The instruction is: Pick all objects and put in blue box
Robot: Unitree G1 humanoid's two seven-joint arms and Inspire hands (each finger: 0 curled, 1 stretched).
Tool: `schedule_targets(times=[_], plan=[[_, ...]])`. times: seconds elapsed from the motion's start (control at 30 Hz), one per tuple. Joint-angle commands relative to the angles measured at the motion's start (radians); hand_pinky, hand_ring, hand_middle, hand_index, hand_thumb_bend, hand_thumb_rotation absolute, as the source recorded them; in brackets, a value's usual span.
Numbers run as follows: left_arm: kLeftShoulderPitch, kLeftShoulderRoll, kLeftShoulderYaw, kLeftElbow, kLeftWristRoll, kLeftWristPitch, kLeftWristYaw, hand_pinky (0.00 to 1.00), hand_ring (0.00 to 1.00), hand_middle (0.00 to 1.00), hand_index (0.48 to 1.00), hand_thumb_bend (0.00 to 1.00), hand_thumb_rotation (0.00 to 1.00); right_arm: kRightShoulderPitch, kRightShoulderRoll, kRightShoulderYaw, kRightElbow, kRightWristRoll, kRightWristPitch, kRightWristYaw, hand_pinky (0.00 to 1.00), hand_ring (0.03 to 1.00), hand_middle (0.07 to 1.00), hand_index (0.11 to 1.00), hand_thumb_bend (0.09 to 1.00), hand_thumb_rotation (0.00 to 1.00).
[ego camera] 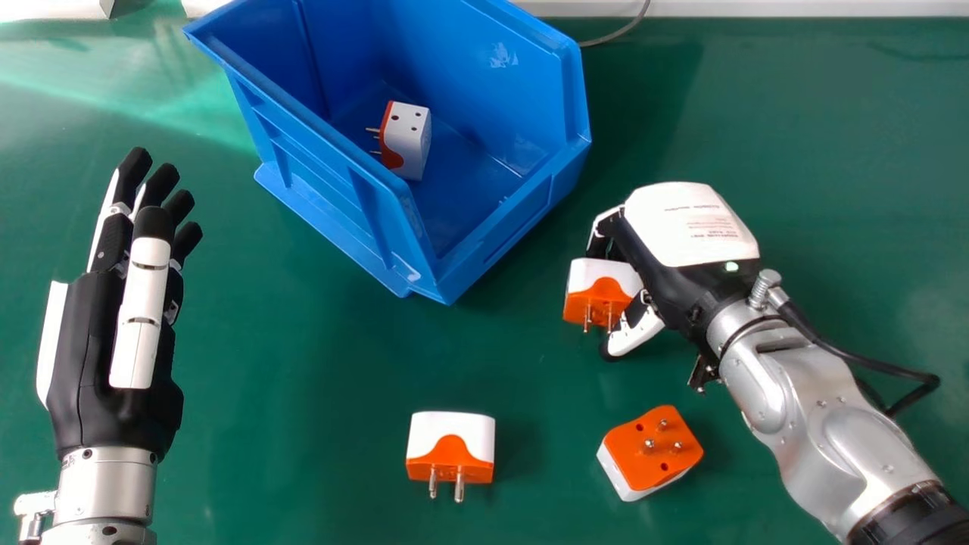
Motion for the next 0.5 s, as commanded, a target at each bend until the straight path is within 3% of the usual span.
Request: schedule_targets(times=[0.0,0.23,0.37,0.47], plan=[[-0.001,-0.002,0.004,-0.019,-0.012,-0.02,-0.003,0.95,0.95,0.96,0.957,0.46,0.79,-0.001,-0.018,0.008,0.017,-0.023,0.018,0.015,0.27,0.399,0.505,0.535,0.497,0.0],[-0.003,-0.008,0.004,-0.017,-0.018,-0.022,-0.012,0.95,0.95,0.96,0.959,0.46,0.79,0.007,-0.022,-0.002,-0.032,-0.018,0.076,0.099,0.25,0.395,0.504,0.529,0.5,0.0],[0.005,-0.006,-0.002,-0.035,-0.008,-0.007,-0.003,0.94,0.95,0.97,0.965,0.45,0.78,0.012,-0.022,-0.006,-0.055,-0.023,0.112,0.119,0.24,0.358,0.464,0.516,0.499,0.03],[0.005,-0.003,-0.002,-0.035,-0.021,0.001,-0.011,0.94,0.96,0.97,0.967,0.45,0.78,0.016,-0.025,-0.011,-0.063,-0.013,0.111,0.121,0.22,0.338,0.444,0.509,0.496,0.05]])
